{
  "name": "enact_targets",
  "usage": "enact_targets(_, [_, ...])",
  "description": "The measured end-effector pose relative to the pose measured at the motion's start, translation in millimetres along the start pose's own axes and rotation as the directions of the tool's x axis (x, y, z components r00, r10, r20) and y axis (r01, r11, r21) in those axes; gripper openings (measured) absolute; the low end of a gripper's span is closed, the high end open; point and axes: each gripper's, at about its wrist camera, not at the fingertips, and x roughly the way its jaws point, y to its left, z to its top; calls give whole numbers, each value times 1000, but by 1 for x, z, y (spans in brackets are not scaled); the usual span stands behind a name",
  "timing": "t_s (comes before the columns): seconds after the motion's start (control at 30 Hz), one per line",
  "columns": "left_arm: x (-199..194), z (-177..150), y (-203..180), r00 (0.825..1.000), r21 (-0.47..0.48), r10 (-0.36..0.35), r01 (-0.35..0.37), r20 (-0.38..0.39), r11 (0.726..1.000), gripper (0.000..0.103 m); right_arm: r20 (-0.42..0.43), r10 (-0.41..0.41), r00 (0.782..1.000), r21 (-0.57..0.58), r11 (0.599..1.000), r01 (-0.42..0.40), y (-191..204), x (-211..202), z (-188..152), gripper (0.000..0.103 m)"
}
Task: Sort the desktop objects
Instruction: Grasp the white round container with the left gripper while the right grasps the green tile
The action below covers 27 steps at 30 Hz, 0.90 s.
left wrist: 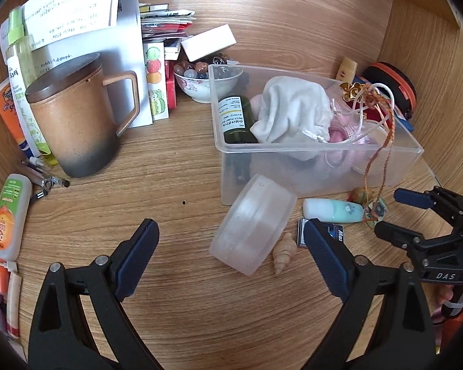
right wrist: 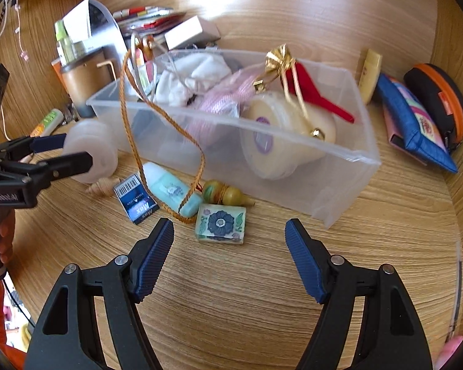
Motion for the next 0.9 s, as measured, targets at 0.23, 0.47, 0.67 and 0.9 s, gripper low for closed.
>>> enact_targets(0.23, [10,2,0,999,10,-21,21,-25,1000,79,-27,-20,999,-11,1000,20,2,11,-2,61])
enact_targets(0.47, [18,1,-2,999,24,-6,7,-32,1000,79,-25,-34,999,-27,999,33,4,11,-1,59])
enact_targets(0.67, [22,1,-1,999,24,-25,26,-43,999,67,-22,-28,999,-36,999,27,3,10,-3,54])
enact_targets(0.9, [24,1,-3,998,32,-38,39,-47,999,48,-13,-7,1000,-61,998,6,8,9,-2,39])
